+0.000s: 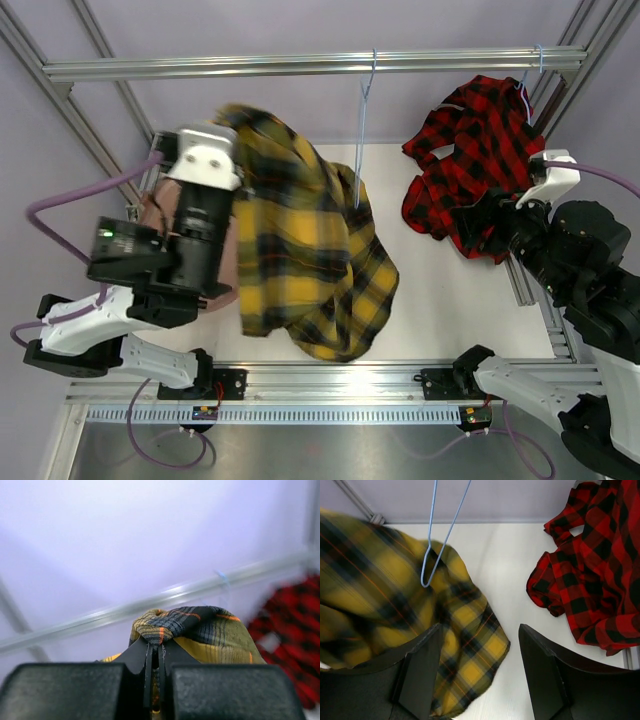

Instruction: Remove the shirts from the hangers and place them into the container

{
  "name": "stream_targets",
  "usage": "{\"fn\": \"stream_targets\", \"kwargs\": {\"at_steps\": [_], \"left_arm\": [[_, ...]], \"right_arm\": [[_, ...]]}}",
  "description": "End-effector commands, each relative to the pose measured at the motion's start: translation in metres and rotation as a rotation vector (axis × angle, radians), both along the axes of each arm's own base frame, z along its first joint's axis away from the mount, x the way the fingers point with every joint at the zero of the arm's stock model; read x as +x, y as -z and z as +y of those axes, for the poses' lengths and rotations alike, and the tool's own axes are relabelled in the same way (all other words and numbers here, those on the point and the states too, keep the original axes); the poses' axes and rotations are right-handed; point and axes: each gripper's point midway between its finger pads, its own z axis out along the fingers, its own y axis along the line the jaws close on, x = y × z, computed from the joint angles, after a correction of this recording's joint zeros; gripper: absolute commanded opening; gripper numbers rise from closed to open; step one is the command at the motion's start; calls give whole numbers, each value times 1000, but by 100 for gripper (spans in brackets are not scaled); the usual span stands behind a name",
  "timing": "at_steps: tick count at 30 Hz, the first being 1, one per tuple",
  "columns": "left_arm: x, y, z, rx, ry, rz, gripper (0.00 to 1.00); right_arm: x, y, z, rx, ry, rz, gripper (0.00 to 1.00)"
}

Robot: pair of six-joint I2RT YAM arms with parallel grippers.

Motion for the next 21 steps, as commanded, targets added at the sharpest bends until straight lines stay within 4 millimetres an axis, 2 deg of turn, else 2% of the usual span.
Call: {"fn": "stream_targets", "kwargs": {"at_steps": [1,2,3,4,5,6,9,12,16,18,19,21], "left_arm": [[-1,-49,80,37,-350,-175,0],[-3,-52,90,33,-404,-213,0],[-14,-61,129,-56,-539,-305,0],[-22,-60,144,-94,-617,-359,0],[-30,-56,148,-98,-687,-432,0],[-43,-63,167,-118,-814,-549,0],[-45,-69,191,-152,-911,-599,0],[-43,-78,205,-180,-922,-619,0],[-44,-91,213,-235,-907,-696,0],[-42,-99,208,-218,-922,-738,0],[-51,-110,214,-239,-931,-790,0],[-52,-123,209,-225,-944,-858,0]], "right_arm": [[-8,14,3,-15,-46,37,71],[-9,15,4,-12,-51,38,71],[-12,18,5,-14,-62,43,71],[-12,19,6,-13,-71,45,71],[-13,20,7,-15,-79,47,71],[-13,22,11,-19,-98,54,71],[-10,24,15,-41,-115,74,71],[-12,23,30,-19,-185,82,70],[-12,24,43,9,-238,96,70],[-11,30,49,9,-263,121,70],[-14,34,54,14,-293,136,69],[-17,44,55,11,-307,158,70]]}}
